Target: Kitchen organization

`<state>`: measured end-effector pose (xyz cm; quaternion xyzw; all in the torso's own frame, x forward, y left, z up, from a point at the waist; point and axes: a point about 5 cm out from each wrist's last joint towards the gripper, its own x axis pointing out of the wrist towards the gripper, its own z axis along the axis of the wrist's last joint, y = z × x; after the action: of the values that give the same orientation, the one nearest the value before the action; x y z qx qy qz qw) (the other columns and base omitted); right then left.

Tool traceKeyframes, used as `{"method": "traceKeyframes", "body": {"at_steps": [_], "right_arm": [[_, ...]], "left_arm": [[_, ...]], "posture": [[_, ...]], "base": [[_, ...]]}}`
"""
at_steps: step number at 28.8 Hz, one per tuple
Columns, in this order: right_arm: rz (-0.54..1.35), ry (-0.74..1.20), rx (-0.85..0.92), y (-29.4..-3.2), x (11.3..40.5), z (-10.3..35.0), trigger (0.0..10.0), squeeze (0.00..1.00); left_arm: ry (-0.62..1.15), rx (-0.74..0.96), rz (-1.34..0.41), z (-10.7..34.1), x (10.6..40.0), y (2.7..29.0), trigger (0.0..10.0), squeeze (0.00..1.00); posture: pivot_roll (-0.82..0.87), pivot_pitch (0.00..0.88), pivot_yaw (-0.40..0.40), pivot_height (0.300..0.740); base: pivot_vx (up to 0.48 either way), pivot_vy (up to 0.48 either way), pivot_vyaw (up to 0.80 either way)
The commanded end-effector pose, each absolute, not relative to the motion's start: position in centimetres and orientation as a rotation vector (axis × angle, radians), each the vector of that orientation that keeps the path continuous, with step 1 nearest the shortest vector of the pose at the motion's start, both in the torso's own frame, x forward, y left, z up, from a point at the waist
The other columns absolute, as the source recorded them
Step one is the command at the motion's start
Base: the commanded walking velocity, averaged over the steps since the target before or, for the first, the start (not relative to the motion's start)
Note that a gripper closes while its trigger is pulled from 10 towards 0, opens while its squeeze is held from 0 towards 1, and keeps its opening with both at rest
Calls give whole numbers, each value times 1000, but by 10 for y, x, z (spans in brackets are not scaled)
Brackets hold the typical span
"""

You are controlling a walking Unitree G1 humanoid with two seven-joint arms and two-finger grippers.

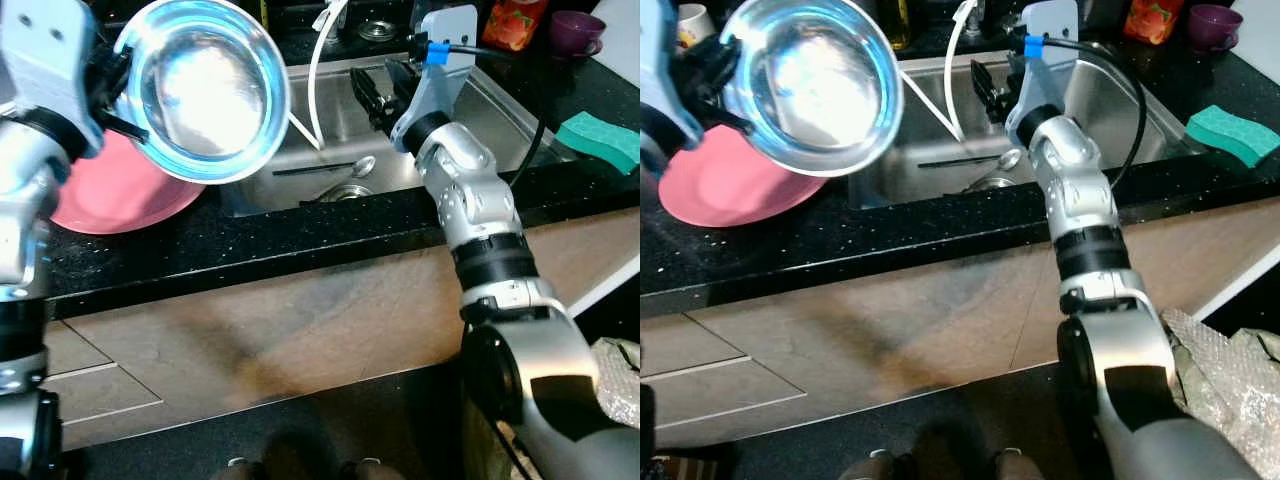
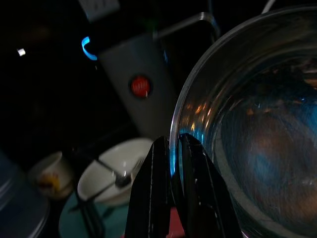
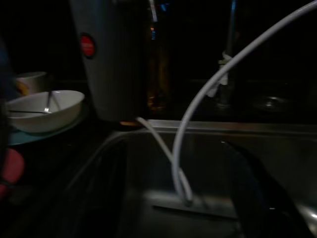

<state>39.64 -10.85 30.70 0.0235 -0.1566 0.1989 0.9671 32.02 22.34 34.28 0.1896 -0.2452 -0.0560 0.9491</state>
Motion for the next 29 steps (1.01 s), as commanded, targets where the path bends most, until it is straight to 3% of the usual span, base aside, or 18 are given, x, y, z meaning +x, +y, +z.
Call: {"method": "traceKeyframes", "body": {"at_steps": [1, 5, 6, 14, 24, 29], "right_arm": [[415, -308, 81, -105, 392, 305, 10000, 1000], [468, -300, 93, -92, 383, 302, 10000, 1000], [480, -301, 95, -90, 381, 302, 10000, 0], [493, -302, 115, -86, 372, 306, 10000, 0], [460, -287, 300, -101, 371, 317, 10000, 0], [586, -251, 291, -83, 361, 314, 10000, 0]], "left_arm": [[-568, 402, -120, 347, 314, 217, 0, 0], [-600, 417, -143, 343, 314, 205, 0, 0], [-598, 423, -146, 341, 315, 203, 0, 0], [-596, 441, -145, 332, 316, 196, 0, 0], [-613, 449, -34, 333, 316, 208, 0, 0], [-638, 427, -62, 334, 316, 205, 0, 0]], "posture": [[57, 144, 18, 740], [52, 140, 22, 740], [51, 139, 22, 740], [47, 131, 23, 740], [48, 117, 23, 740], [46, 115, 23, 740]], "base": [[0, 0, 0], [0, 0, 0], [0, 0, 0], [0, 0, 0], [0, 0, 0], [0, 0, 0]]}}
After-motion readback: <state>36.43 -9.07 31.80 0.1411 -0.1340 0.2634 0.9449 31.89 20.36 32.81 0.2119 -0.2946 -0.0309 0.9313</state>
